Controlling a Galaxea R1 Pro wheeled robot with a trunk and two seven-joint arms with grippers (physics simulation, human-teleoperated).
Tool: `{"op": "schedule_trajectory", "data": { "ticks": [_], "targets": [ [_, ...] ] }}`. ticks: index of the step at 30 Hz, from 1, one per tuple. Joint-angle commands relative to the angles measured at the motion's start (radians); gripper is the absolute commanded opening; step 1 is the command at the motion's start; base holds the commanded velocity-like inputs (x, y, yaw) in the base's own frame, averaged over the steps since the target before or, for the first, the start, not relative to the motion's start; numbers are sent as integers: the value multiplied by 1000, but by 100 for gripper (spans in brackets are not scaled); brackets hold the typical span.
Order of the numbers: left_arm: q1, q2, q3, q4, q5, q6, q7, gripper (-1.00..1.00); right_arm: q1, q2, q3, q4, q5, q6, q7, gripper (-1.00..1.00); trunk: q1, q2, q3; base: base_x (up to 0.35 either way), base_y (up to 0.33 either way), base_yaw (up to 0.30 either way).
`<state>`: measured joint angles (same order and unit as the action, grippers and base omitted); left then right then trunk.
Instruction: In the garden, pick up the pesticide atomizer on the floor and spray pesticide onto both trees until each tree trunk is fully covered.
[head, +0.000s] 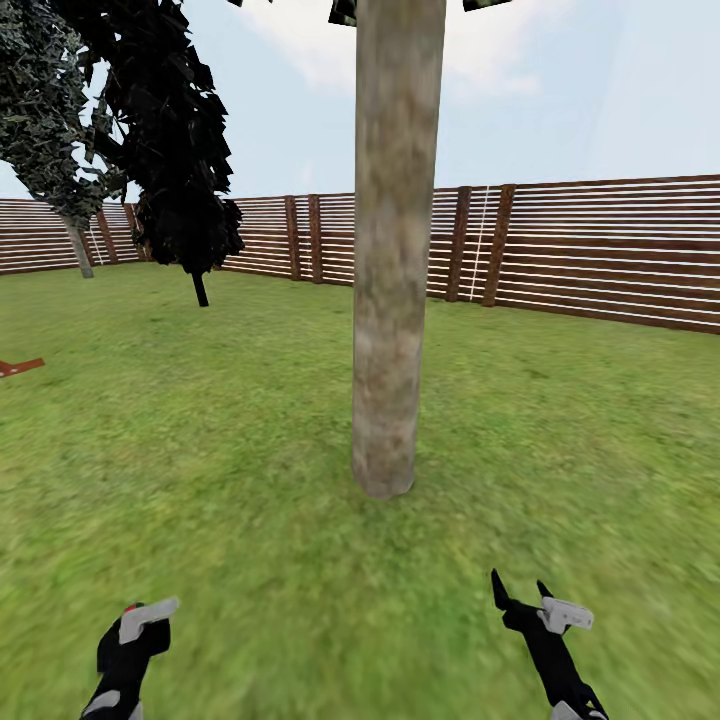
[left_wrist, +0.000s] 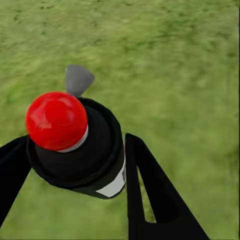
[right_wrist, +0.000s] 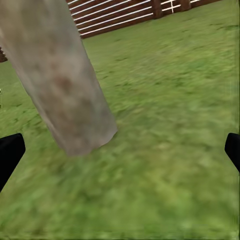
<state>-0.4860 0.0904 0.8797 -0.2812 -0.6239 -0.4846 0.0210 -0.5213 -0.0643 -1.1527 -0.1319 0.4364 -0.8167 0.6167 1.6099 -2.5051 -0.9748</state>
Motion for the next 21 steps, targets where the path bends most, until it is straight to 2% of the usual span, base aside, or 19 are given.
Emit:
{"op": "schedule_trajectory", "data": {
  "ticks": [1,4,6,7,9,10,11,12,13,14,16,17,18,19,20,21],
  "targets": [
    [-25,-4,2,-13,-20,25,-35,-100,0,-8,1,-1,1,38,0,100,0,0,0,0,0,0],
    [-89,-6,-10,-24,-77,103,-111,-100,0,-21,7,-14,9,180,3,100,0,0,0,0,0,0],
    [-132,-6,-35,-28,-133,158,-214,-100,0,-23,21,-105,12,291,9,100,0,0,0,0,0,0],
    [-146,-5,-55,-37,-157,174,-266,-100,0,-23,45,-159,12,329,11,100,0,0,0,0,0,0],
    [-157,-4,-95,-69,-197,223,-344,-100,0,-23,146,-232,13,436,12,100,0,0,0,0,0,0],
    [-160,-3,-117,-93,-213,282,-400,-100,0,-23,252,-276,13,545,13,100,0,0,0,0,0,0],
    [-161,-3,-127,-110,-221,322,-442,-100,0,-23,325,-310,13,618,13,100,0,0,0,0,0,0],
    [-162,-2,-146,-141,-233,376,-516,-100,0,-22,448,-370,12,726,13,100,0,0,0,0,0,0],
    [-162,-1,-162,-159,-239,398,-564,-100,0,-22,521,-403,12,781,13,100,0,0,0,0,0,0],
    [-163,1,-201,-176,-252,418,-639,-100,-1,-23,616,-445,12,836,14,100,0,0,0,0,0,0],
    [-163,4,-261,-188,-273,431,-718,-100,0,-23,689,-490,12,870,22,100,0,0,0,0,0,0],
    [-163,5,-311,-191,-285,436,-757,-100,-1,-23,715,-512,12,882,59,100,0,0,0,0,0,0],
    [-163,5,-340,-192,-291,437,-775,-100,0,-23,725,-520,12,886,102,100,0,0,0,0,0,0],
    [-163,4,-373,-193,-295,439,-790,-100,-1,-23,732,-526,12,890,171,100,0,0,0,0,0,0],
    [-163,2,-425,-194,-298,440,-815,-100,-4,-23,737,-530,13,896,275,100,0,0,0,0,0,0],
    [-163,2,-456,-194,-299,441,-830,-100,-7,-23,740,-533,13,902,326,100,0,0,0,0,0,0]
  ]
}}
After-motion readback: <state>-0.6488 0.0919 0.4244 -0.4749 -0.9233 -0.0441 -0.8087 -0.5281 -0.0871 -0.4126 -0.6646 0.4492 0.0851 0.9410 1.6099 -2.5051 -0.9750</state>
